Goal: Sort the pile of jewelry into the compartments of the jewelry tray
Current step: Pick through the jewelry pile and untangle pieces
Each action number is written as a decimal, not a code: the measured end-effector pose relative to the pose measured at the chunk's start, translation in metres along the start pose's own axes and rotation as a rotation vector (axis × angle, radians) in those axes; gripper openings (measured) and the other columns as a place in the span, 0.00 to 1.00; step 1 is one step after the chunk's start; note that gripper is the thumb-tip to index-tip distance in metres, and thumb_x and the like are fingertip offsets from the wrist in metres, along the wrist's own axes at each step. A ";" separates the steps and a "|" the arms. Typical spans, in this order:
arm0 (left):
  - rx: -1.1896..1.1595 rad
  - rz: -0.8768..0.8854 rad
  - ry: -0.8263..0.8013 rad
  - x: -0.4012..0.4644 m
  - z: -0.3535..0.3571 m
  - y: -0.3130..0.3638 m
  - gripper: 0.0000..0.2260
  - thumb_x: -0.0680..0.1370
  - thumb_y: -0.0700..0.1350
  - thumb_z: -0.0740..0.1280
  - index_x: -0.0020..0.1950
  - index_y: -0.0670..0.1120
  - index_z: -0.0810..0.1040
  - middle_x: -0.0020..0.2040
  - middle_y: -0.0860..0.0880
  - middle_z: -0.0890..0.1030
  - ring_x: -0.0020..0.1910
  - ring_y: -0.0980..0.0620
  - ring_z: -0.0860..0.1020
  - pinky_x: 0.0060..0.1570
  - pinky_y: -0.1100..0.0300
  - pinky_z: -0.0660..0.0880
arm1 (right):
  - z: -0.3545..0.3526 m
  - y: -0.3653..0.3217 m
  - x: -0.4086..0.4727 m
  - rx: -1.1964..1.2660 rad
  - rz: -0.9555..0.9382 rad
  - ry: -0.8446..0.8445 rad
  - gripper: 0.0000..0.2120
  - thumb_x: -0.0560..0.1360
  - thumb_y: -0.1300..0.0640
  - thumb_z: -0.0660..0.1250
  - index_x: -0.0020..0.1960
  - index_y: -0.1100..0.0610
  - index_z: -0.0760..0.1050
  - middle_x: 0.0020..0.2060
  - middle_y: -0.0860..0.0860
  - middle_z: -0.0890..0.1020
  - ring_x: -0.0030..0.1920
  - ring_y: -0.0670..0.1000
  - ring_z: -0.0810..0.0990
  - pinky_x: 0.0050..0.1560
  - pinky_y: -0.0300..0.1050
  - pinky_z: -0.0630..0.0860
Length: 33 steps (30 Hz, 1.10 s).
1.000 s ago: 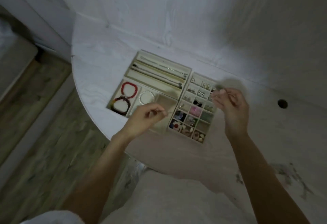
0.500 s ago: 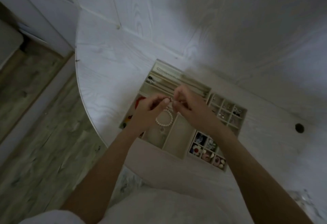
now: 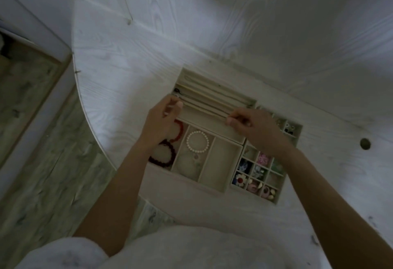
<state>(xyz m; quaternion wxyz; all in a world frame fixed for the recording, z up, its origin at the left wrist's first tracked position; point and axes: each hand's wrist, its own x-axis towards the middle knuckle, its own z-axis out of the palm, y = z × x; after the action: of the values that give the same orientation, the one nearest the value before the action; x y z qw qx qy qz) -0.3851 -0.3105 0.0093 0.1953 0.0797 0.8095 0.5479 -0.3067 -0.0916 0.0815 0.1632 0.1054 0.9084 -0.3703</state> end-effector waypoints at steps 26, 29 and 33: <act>0.772 0.368 0.134 0.037 -0.024 -0.030 0.08 0.72 0.52 0.73 0.42 0.48 0.84 0.40 0.46 0.77 0.40 0.46 0.74 0.40 0.58 0.64 | 0.046 0.060 -0.006 -0.331 -0.022 0.344 0.04 0.72 0.60 0.71 0.44 0.60 0.78 0.40 0.55 0.81 0.34 0.53 0.78 0.33 0.42 0.72; 0.739 0.359 0.157 0.033 -0.027 -0.024 0.07 0.72 0.51 0.73 0.43 0.47 0.84 0.43 0.47 0.78 0.42 0.48 0.75 0.36 0.60 0.66 | 0.046 0.061 -0.009 -0.391 -0.015 0.386 0.05 0.70 0.60 0.73 0.43 0.60 0.78 0.46 0.57 0.79 0.29 0.50 0.75 0.31 0.36 0.65; 0.689 0.309 0.127 0.041 -0.030 -0.019 0.09 0.71 0.50 0.74 0.43 0.47 0.81 0.46 0.47 0.77 0.45 0.49 0.74 0.37 0.59 0.67 | 0.047 0.057 -0.005 -0.426 -0.046 0.421 0.03 0.68 0.61 0.75 0.40 0.58 0.81 0.44 0.58 0.77 0.33 0.50 0.74 0.26 0.29 0.59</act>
<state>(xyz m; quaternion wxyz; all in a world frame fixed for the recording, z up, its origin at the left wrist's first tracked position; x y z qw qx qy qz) -0.4329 -0.3297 -0.0075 0.0215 0.2279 0.9351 0.2705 -0.2742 -0.0849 0.0148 -0.0190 0.1226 0.9816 -0.1450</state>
